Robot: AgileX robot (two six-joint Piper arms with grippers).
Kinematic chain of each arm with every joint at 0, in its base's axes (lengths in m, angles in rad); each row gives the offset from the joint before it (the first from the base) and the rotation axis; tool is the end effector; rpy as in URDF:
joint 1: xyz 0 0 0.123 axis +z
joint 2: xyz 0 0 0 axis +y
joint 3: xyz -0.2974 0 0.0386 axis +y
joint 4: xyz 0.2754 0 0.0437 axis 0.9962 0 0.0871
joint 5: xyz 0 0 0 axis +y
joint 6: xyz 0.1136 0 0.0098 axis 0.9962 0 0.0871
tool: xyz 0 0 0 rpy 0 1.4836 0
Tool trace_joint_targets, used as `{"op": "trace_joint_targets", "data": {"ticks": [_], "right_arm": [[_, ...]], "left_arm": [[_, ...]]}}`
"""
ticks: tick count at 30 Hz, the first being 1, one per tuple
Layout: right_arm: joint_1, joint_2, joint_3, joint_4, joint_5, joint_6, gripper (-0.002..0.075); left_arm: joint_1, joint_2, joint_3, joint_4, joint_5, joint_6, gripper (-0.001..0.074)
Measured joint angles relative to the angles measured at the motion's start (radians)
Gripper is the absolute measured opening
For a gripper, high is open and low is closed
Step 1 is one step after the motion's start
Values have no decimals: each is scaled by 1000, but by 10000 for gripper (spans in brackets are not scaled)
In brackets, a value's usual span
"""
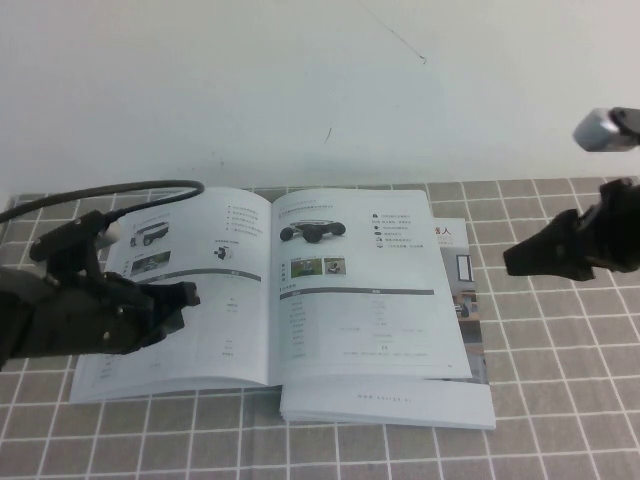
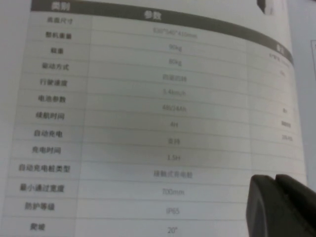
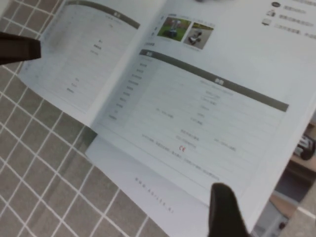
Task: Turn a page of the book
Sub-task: Open the closed book
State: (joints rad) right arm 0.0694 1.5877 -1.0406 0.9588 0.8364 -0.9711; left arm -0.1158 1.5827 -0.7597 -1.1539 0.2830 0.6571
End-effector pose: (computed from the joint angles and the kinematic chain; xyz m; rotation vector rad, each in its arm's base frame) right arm 0.3427 0.0933 0.2363 -0.5694 2.3960 0.7805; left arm 0.3283 -0.0676 0.1647 -0.3306 2.4485 -0.5786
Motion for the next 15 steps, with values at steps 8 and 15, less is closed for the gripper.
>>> {"op": "trace_joint_targets", "data": {"ticks": [8,15], "right_arm": [[159,178,-122,-65,-81,79,430],[166,363,-229,-110,-50,176,495]], "left_arm": [[-76,82,0,-10,-105,22,-2],[-126,131,-2,-30,-137,26,-2]]}}
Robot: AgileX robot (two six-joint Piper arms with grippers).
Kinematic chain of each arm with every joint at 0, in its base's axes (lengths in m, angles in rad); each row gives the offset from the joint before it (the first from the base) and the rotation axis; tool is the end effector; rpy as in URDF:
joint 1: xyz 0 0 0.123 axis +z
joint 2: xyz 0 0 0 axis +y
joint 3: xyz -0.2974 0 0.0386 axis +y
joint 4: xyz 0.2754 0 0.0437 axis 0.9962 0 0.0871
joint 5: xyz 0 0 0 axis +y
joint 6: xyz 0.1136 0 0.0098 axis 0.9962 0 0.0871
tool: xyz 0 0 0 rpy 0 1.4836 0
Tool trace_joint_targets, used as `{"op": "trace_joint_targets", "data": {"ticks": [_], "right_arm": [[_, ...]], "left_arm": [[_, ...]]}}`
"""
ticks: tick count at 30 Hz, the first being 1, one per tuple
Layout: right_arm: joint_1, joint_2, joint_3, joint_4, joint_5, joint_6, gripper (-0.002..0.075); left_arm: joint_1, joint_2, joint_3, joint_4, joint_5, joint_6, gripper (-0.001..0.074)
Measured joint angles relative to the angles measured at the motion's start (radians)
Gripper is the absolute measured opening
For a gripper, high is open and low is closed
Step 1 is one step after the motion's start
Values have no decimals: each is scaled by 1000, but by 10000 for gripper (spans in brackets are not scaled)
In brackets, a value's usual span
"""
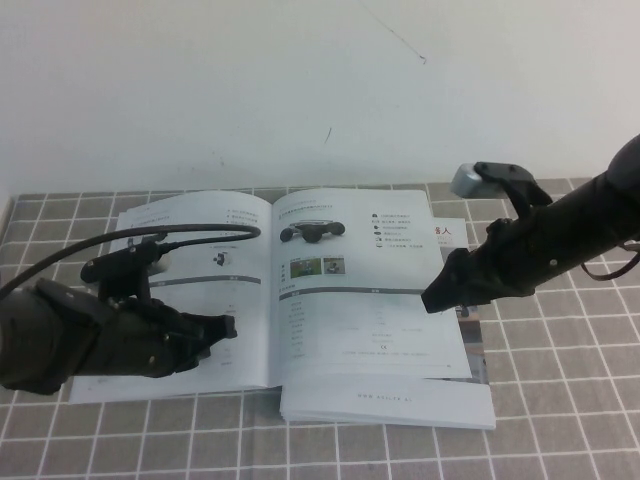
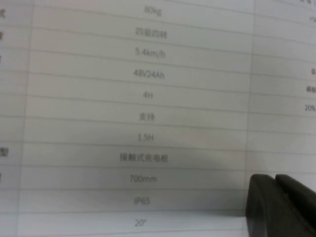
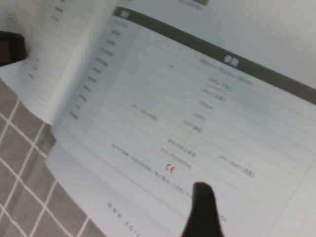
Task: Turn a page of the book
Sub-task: Open the closed book
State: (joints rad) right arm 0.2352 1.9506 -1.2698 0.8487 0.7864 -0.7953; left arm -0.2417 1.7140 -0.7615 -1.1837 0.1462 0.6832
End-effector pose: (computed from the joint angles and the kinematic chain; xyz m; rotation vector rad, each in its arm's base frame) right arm 0.3986 0.1579 0.1562 -0.6225 2.6075 0.7991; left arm 0.3305 -0.0974 0.1228 -0.2658 2.5296 -0.4699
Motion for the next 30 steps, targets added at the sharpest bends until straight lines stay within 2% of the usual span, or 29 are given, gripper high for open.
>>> {"op": "trace_joint_targets", "data": {"ticks": [6,15,30], "right_arm": [[0,91,-66,-55,11,84,499],[11,141,-77,-42,25,110,499],[33,159,-77,302,76,-89,499]], "left_arm": [[-7,4,0,-2,-13,3,-2],[-7,4,0,-3,-13,3,-2],[-7,4,0,-3,-13,3,-2]]}}
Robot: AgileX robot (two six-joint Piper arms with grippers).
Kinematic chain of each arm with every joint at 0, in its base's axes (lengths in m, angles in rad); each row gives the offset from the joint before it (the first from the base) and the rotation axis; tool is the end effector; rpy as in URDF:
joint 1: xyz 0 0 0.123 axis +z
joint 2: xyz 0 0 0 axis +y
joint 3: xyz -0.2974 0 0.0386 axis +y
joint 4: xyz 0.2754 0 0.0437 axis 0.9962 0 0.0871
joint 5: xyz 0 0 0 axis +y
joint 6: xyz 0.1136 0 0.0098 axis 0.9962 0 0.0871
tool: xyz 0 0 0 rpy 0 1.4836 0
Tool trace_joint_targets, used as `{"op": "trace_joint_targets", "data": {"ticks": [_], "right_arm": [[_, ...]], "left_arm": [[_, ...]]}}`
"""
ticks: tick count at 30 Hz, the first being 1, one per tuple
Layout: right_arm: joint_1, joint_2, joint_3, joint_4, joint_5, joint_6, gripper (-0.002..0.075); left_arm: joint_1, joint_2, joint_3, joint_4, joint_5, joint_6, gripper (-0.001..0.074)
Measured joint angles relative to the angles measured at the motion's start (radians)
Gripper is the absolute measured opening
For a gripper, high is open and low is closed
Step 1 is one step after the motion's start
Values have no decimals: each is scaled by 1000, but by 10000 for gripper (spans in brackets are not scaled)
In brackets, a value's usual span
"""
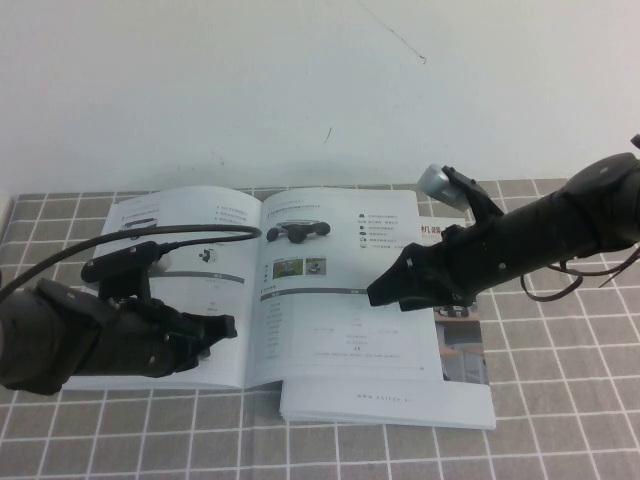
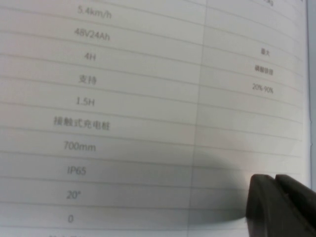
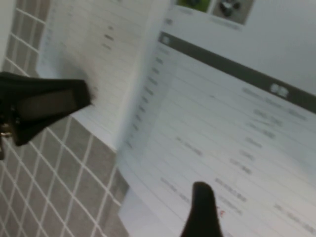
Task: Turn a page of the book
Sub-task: Open the closed book
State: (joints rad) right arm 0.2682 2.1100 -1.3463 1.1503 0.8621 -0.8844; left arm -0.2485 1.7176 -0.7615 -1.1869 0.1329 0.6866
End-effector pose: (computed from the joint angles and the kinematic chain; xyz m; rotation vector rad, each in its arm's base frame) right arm 0.4135 0.1957 0.1255 -0.4795 2.5796 1.1408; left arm 0.3307 -0.0985 0.1218 -0.2625 2.5269 -0.4586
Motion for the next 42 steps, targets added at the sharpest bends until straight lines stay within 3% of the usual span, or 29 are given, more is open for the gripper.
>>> {"op": "trace_joint_targets", "data": {"ticks": [6,14,18,26,42], "right_arm": [[0,-2,0,26,26,-21,497],[0,-35,-94,-414,27,252,494],[0,-35,-133,-532,31,348,494],[6,3,-138,-484,31,362,494],[23,37,-138,-382,8,340,492]], "left_arm": [[0,0,0,0,10,8,-2],[0,0,-40,-47,47,57,-2],[0,0,-75,-84,25,68,-2],[0,15,-135,-102,-87,77,-2],[0,157,-142,-164,-41,79,-2]]}}
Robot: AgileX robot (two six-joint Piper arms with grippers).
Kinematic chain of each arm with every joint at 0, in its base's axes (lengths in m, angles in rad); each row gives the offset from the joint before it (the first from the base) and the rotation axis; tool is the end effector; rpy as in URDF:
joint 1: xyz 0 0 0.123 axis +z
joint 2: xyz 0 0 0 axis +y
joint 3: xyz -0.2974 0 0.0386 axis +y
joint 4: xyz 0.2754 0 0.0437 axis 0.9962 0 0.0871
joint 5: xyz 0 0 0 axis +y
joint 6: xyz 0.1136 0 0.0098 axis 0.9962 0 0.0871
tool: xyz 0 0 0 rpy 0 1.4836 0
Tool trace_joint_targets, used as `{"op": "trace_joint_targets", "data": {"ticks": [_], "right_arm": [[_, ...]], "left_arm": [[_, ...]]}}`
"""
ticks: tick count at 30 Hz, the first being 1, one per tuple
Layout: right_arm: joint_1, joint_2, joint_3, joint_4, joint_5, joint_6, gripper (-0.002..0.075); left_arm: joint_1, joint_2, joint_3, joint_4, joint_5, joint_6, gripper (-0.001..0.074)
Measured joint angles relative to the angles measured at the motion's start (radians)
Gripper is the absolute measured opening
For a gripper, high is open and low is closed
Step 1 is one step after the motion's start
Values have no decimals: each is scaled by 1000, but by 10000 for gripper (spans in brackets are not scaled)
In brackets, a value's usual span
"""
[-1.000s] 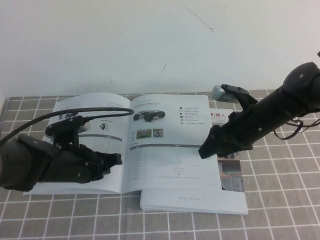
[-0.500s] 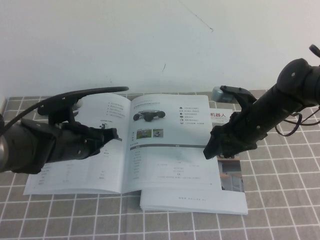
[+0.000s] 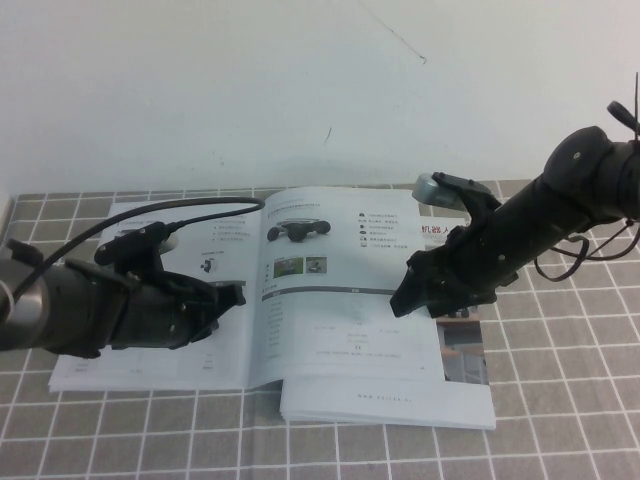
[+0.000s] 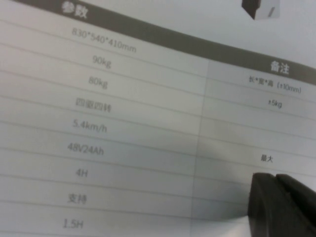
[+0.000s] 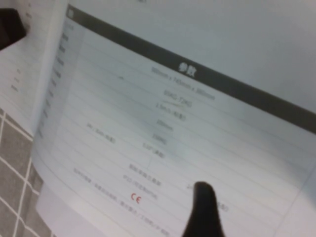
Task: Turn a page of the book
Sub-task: Open the closed book
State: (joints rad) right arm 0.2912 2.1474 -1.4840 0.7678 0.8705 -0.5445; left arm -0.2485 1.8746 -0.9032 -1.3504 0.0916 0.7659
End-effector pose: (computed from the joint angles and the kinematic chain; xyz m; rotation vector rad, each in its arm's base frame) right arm 0.4287 0.1918 0.1235 -0.5087 2.7760 0.8631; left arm 0.3730 -0.1053 0.1032 -0.3831 2.5000 -0.4572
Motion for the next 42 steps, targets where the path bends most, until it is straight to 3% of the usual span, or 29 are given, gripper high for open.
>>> {"op": "trace_joint_targets", "data": {"ticks": [8,15,22,42], "right_arm": [[14,2,-2,30,-13,-34,491],[8,2,-101,-134,30,98,484],[8,26,-115,-160,42,134,484],[30,62,-136,10,70,106,483]], "left_arm": [[0,4,-4,-2,6,0,-2],[0,11,-6,-6,25,0,-1],[0,11,-6,-8,25,0,-1],[-43,11,-6,-11,-17,25,0]]}}
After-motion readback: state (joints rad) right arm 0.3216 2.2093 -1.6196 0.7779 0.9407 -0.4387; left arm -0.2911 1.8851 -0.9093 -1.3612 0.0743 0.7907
